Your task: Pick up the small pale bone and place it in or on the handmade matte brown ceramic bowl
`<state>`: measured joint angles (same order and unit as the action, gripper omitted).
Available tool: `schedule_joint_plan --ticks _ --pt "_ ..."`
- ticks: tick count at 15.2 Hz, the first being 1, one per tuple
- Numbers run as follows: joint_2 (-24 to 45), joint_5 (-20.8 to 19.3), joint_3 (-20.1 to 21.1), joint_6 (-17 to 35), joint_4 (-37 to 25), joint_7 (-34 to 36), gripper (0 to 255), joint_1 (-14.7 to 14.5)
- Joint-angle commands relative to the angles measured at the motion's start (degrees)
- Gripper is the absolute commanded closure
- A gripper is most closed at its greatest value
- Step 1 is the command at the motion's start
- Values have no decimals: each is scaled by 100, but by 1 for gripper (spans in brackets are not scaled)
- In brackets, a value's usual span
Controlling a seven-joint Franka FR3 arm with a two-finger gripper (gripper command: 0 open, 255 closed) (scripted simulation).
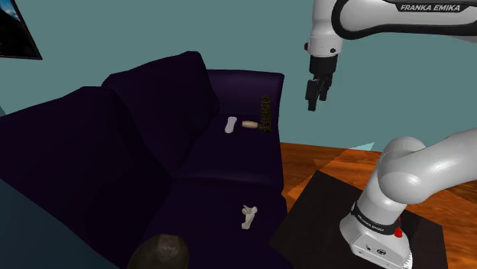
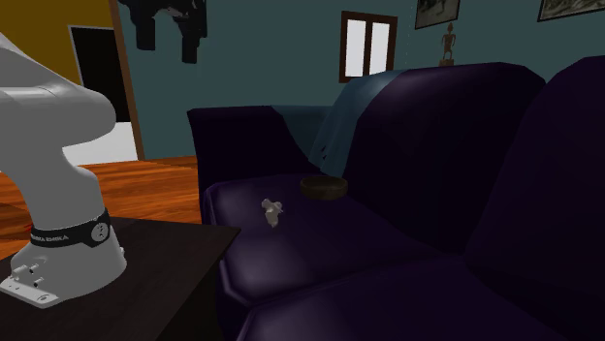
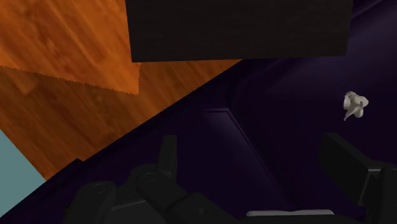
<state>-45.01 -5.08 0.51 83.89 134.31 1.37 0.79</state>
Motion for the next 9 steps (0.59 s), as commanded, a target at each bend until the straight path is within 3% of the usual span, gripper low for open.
schedule_joint_plan --ticks 1,9 --pt "0 0 0 0 0 0 0 0" --pt "293 566 545 1267 1011 744 0 -251"
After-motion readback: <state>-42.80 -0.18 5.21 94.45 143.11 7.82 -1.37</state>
